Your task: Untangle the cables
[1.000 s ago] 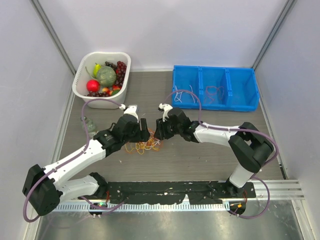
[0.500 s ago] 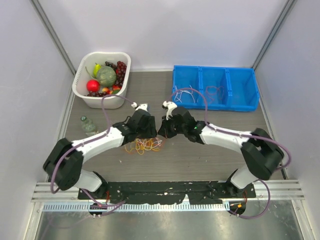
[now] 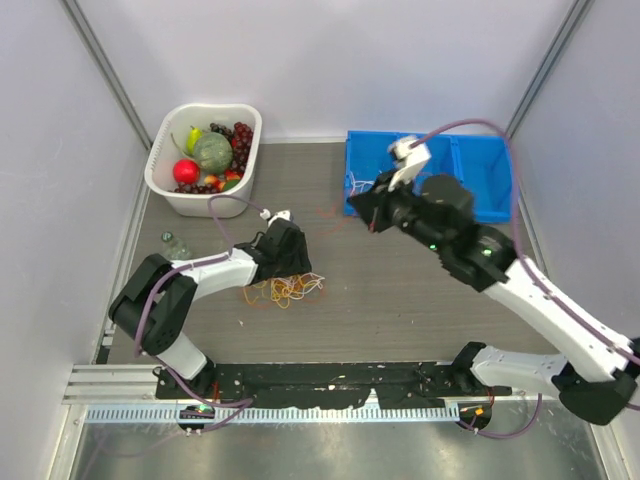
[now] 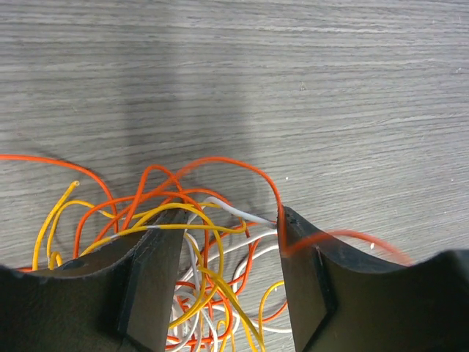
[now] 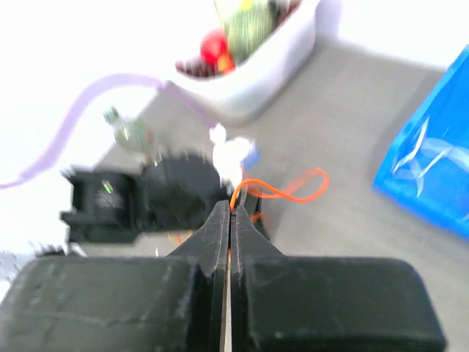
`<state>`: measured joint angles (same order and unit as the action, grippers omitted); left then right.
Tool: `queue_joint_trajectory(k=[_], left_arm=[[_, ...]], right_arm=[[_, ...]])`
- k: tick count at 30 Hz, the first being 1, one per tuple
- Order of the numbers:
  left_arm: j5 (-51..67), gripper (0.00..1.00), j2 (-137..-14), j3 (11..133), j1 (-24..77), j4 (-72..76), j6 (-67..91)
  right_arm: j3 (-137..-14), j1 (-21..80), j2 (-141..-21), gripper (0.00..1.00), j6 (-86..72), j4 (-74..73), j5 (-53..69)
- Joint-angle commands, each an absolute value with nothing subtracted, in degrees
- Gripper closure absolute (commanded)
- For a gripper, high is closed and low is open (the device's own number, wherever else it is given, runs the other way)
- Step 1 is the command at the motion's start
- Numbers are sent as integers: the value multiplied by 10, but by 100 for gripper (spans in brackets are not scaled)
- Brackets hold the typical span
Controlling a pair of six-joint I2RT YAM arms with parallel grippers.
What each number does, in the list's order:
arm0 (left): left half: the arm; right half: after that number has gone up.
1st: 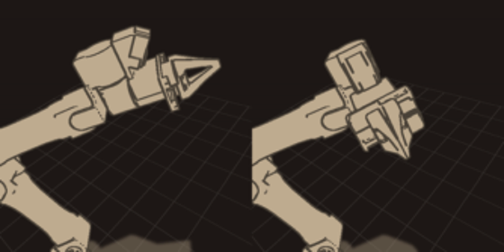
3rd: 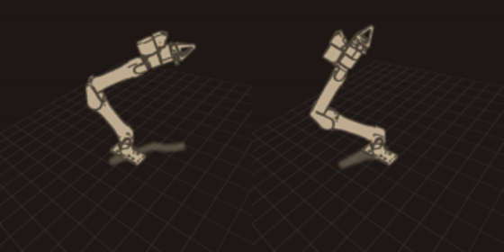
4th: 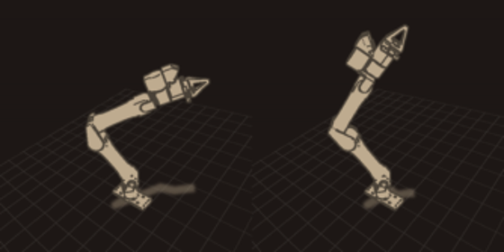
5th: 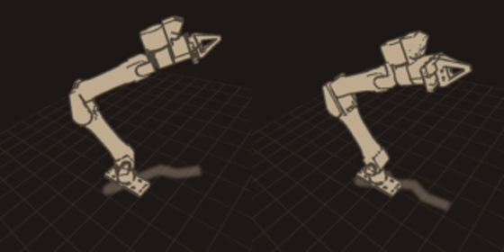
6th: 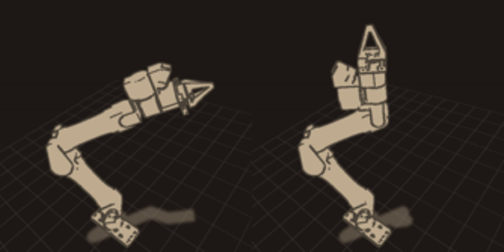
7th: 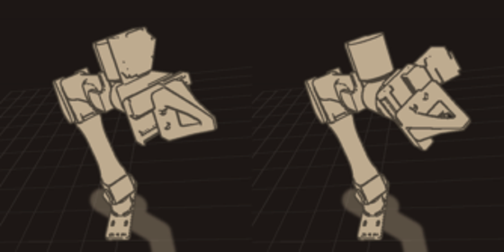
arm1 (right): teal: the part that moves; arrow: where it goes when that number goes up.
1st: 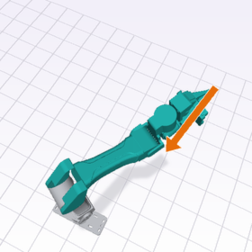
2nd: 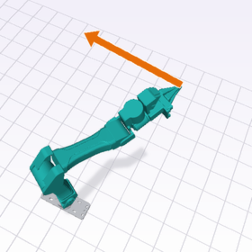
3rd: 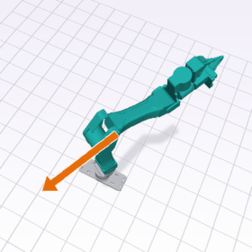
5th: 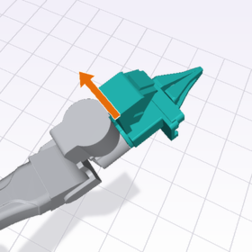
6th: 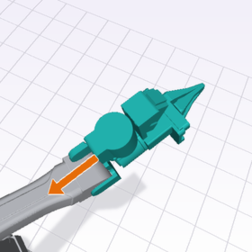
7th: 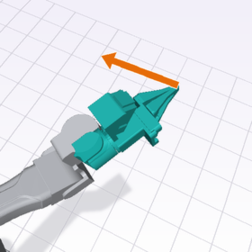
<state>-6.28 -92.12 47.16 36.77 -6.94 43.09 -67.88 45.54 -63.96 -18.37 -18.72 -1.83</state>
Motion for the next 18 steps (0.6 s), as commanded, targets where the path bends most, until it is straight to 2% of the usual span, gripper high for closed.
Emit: queue_joint_trajectory(k=[1,7,14,18], left_arm=[[-94,42,-903,428,361,-96,422],[-107,41,-886,410,359,-98,406],[-91,39,-849,414,359,-93,384],[-105,37,-842,421,359,-99,367]], right_arm=[[-821,455,-578,99,-127,-262,-133],[-879,455,-539,99,-99,-279,-210],[-883,455,-539,99,-91,-296,-320],[-952,455,-528,99,-81,-297,-317]])
